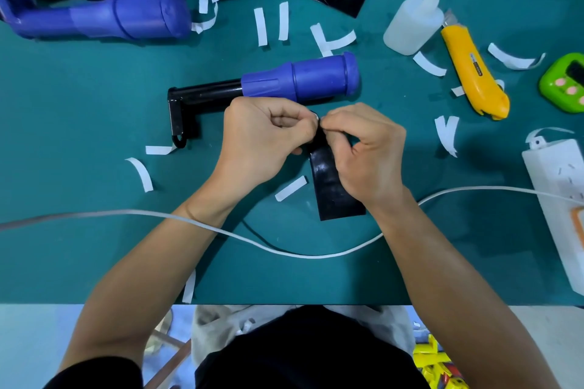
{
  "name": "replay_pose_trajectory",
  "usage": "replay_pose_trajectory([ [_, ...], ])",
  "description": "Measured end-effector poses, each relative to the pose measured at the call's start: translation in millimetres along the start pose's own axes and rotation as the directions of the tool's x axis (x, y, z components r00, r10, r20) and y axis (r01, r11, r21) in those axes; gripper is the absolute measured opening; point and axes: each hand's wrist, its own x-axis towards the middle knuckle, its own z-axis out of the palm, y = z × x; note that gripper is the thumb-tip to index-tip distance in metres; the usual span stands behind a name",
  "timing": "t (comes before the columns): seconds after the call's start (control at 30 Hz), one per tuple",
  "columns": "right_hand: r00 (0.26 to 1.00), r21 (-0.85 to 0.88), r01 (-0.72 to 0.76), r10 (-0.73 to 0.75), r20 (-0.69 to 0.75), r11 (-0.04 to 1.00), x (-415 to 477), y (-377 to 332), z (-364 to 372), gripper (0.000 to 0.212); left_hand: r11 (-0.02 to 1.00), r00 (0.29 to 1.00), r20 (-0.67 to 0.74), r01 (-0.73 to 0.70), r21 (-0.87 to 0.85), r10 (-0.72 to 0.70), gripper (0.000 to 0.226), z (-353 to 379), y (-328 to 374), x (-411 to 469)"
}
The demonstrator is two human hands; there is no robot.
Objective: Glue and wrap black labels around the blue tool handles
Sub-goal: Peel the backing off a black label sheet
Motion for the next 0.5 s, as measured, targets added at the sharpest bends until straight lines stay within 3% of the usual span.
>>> replay_pose_trajectory([
  [0.17, 0.999, 0.049, -0.046, 0.046, -0.004, 0.998, -0.1, -1.5, 1.4, 0.018, 0.999, 0.999, -0.028, 0.016, -0.037, -0.017, 0.025, 4.4, -1.5, 0.6],
  [0.33, 0.976, 0.151, -0.22, 0.218, 0.026, 0.964, 2.8, -5.6, 1.2, 0.016, 0.99, 0.997, -0.017, 0.073, -0.122, -0.075, 0.028, 4.7, -1.9, 2.8],
  [0.5, 0.964, 0.166, -0.264, 0.262, 0.034, 0.95, 5.9, -7.2, -2.3, 0.016, 0.986, 0.998, -0.012, 0.051, -0.16, -0.053, 0.017, 4.7, -3.7, 1.6],
])
